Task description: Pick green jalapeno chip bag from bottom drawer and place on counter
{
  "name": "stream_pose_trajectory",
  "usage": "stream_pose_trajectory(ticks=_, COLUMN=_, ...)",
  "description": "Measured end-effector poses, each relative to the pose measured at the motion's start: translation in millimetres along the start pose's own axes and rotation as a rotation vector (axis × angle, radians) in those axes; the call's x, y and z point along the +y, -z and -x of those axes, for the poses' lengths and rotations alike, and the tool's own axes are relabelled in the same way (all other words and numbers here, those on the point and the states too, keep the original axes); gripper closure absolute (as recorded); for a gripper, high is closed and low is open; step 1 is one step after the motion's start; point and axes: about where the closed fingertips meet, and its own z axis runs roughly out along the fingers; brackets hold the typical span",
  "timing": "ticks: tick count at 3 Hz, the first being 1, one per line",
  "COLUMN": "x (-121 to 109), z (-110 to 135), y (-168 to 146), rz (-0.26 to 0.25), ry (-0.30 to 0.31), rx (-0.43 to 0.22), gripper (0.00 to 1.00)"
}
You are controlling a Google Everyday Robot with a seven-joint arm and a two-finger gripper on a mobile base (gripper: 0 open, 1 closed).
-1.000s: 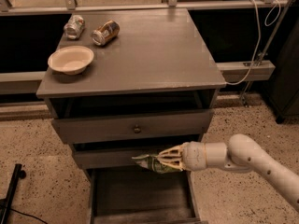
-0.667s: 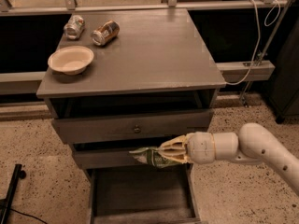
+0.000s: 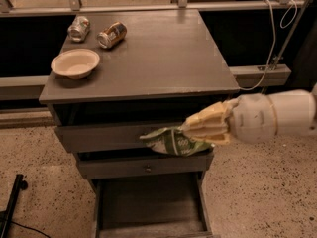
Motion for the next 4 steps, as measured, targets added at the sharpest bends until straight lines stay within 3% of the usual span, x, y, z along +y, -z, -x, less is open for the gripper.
stream_pose_trajectory(ticks=1, x=-80, z=32, y=30, rz=0.054, ry=0.100, rx=0.053, gripper=1.00)
stream_pose_trajectory(ticks=2, x=-129, z=21, y=53, rz=0.088, ry=0.099, rx=0.126, gripper=1.00)
stream_pose_trajectory(ticks=4, x=-215, z=-59, y=57, rz=0.087, ry=-0.051, rx=0.269, gripper=1.00)
